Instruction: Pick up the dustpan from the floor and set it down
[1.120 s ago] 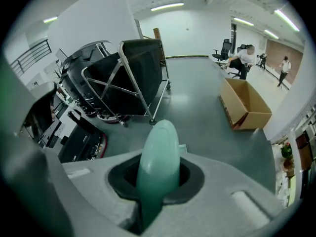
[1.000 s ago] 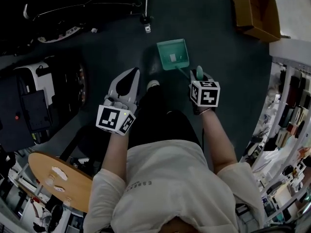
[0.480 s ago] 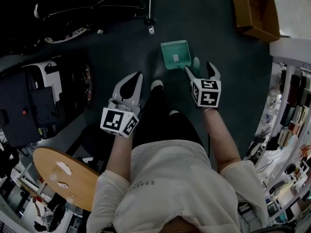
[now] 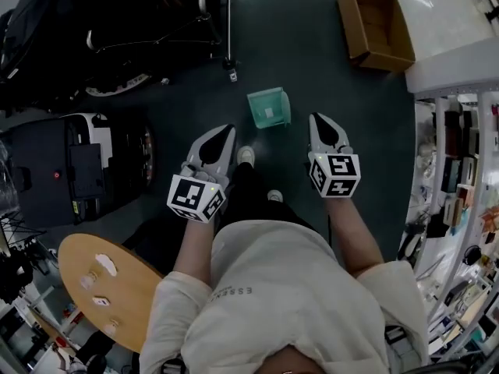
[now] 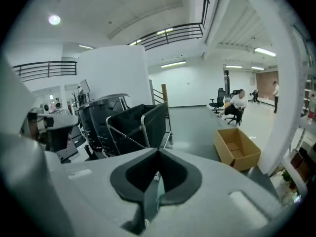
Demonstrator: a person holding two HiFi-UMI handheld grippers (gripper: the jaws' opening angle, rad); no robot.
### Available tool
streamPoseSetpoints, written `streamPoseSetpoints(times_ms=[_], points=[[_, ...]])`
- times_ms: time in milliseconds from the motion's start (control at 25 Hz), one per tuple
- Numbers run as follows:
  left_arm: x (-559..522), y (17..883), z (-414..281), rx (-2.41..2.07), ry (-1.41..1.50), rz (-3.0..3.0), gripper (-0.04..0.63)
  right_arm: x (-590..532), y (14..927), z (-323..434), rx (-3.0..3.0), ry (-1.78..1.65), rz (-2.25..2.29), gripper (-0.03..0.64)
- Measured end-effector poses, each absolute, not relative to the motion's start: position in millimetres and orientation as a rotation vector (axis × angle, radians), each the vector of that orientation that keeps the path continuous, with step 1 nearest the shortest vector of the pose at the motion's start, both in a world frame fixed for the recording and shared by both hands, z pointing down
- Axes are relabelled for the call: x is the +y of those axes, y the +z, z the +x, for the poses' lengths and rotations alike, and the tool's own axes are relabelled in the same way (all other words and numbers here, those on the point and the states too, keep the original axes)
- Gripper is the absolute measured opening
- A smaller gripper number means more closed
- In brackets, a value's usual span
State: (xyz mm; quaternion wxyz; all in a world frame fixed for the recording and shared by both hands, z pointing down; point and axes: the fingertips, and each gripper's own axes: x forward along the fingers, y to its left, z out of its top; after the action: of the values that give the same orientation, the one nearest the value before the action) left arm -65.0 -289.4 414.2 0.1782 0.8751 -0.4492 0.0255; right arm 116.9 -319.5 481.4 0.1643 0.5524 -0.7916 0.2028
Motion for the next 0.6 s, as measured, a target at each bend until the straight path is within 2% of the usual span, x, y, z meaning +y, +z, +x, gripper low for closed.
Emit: streamPoseSetpoints(times_ms=[200,600], points=[[-232,375,-40,-1.301,0.069,2.555,0.017,-251,437,142,-2.361,0.542,1.577,-0.012],[-111,351,-43,-1.501,-0.089,2.509,0.017,-137,412,162,-2.43,0.438,1.554,-0.012]])
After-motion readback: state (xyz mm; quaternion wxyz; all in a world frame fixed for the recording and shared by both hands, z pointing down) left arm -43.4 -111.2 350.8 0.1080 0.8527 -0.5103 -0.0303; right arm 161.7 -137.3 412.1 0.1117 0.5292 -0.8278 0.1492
